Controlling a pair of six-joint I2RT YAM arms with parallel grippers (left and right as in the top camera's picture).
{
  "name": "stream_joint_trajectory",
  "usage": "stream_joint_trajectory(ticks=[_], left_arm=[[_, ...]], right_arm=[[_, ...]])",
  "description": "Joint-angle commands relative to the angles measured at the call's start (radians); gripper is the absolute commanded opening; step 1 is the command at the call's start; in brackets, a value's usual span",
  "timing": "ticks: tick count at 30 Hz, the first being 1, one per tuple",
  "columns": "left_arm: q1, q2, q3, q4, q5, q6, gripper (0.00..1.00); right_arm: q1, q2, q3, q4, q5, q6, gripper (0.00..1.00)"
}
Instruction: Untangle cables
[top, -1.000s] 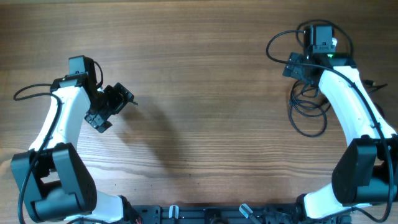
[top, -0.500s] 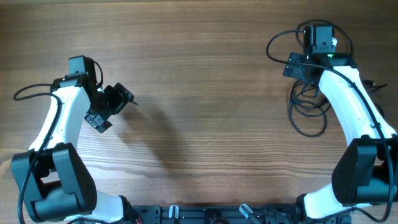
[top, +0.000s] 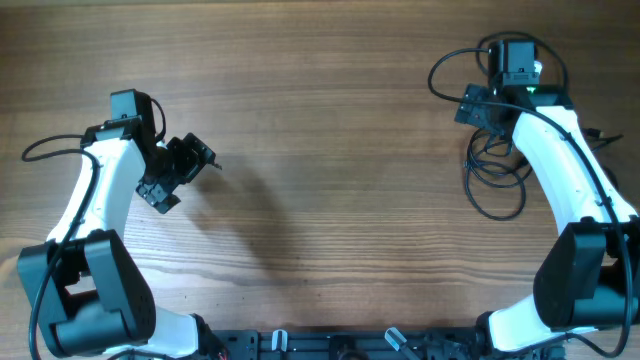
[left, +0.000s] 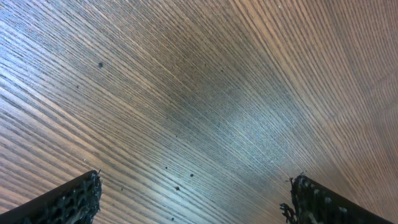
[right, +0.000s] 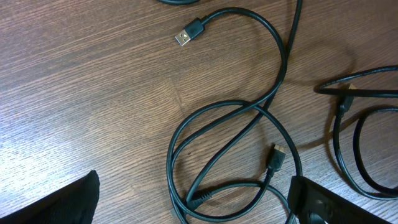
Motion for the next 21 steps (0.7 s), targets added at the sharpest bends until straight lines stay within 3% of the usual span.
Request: stream_joint_trajectory(ticks=[1, 11, 21], left_arm=[[0.005, 0.000, 0.006, -0.001, -0.009, 0.016, 1.00], [0.005, 0.000, 0.006, -0.001, -0.009, 0.015, 1.00], [0.005, 0.000, 0.006, -0.001, -0.009, 0.015, 1.00]], right_arm=[[-0.001, 0.013, -0.004, 0.003, 0.002, -0.001, 1.00], [-0.001, -0.006, -0.004, 0.018, 0.002, -0.001, 1.00], [0.000, -0.294, -0.004, 0.018, 0.002, -0.001, 1.00]])
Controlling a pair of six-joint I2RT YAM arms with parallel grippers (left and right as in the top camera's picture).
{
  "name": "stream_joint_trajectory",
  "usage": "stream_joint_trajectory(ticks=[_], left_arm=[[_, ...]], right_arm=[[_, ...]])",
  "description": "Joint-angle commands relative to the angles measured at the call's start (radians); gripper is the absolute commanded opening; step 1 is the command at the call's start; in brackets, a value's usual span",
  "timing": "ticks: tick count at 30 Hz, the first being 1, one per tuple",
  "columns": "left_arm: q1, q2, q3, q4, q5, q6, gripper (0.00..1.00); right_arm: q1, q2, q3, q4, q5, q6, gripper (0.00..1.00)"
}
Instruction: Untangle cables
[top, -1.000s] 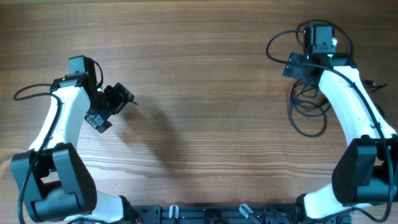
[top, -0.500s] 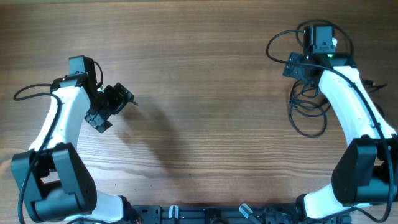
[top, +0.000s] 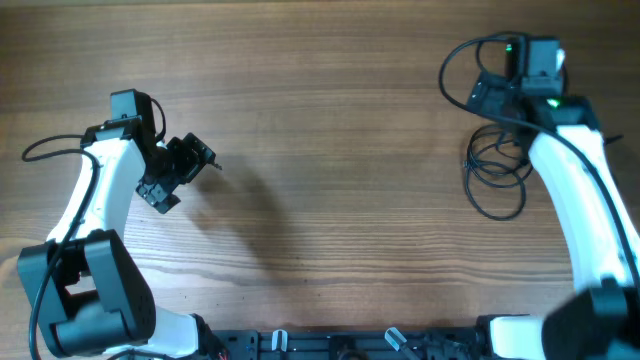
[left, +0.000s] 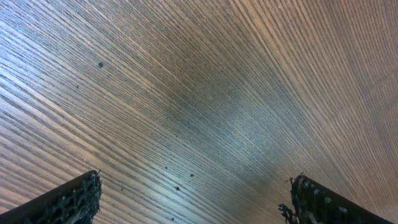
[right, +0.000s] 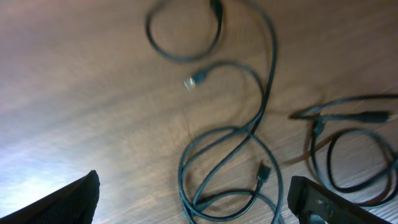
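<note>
A tangle of thin black cables (top: 497, 165) lies at the table's right side, its loops running under my right arm. In the right wrist view the cables (right: 249, 134) spread across the wood, with a silver USB plug (right: 196, 79) lying free and a small dark plug (right: 263, 171) inside a loop. My right gripper (right: 193, 202) hangs open above them, holding nothing. My left gripper (left: 193, 199) stands open over bare wood at the far left (top: 190, 160), far from the cables.
The wooden table (top: 330, 150) stretches between the two arms. The left arm's own black lead (top: 45, 148) trails at the left edge. Arm bases and a rail sit along the front edge (top: 330, 345).
My right gripper has risen and shifted toward the far right edge; its view takes in more cable, including a small loop at the top. The left arm has not moved.
</note>
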Motion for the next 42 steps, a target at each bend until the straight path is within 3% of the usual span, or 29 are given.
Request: stream_joint_trajectory(ticks=[1, 23, 27, 38, 42], left_arm=[[0.005, 0.000, 0.006, -0.001, -0.009, 0.015, 1.00], [0.005, 0.000, 0.006, -0.001, -0.009, 0.016, 1.00], [0.005, 0.000, 0.006, -0.001, -0.009, 0.016, 1.00], [0.005, 0.000, 0.006, -0.001, -0.009, 0.015, 1.00], [0.005, 0.000, 0.006, -0.001, -0.009, 0.015, 1.00]], right_arm=[[0.000, -0.126, 0.002, 0.002, 0.002, -0.001, 1.00], [0.000, -0.814, 0.002, -0.016, 0.003, 0.000, 1.00], [0.000, -0.893, 0.002, -0.129, 0.003, 0.000, 1.00], [0.000, -1.131, -0.024, -0.727, 0.006, -0.002, 1.00], [0.000, -1.224, -0.069, -0.730, -0.010, -0.027, 1.00]])
